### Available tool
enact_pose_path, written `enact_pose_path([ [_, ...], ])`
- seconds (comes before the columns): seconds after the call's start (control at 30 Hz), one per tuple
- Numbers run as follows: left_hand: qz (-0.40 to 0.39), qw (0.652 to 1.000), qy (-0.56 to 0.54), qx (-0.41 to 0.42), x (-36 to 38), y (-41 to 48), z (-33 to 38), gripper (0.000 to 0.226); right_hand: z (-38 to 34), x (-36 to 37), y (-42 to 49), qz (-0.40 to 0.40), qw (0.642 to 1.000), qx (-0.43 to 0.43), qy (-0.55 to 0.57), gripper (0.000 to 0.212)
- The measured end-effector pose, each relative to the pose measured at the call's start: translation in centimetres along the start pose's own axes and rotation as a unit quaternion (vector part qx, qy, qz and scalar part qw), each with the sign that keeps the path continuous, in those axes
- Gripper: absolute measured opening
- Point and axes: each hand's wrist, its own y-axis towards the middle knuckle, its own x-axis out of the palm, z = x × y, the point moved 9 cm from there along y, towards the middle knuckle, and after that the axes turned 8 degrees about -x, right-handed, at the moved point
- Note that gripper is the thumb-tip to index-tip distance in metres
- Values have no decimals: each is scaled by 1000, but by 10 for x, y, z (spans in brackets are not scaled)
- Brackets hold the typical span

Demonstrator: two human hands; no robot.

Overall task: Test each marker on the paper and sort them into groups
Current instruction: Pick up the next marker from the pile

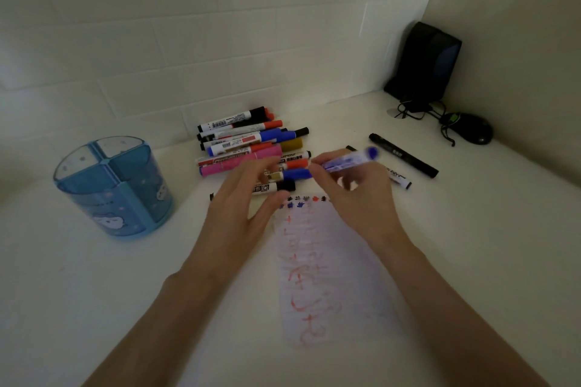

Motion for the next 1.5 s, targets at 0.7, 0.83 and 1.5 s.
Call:
enact_pose_path([
  [0.7, -149, 987, 45, 47, 37, -8, 16, 33, -11, 28, -12, -80, 953, 117, 268, 26],
  [0.83, -182, 982, -56, 8, 37, -8, 14, 38, -10, 30, -13, -68, 950, 124, 279, 26],
  [1.5, -191, 980, 42, 23, 35, -16, 1, 21, 50, 0, -19, 75, 960, 232, 139, 29],
])
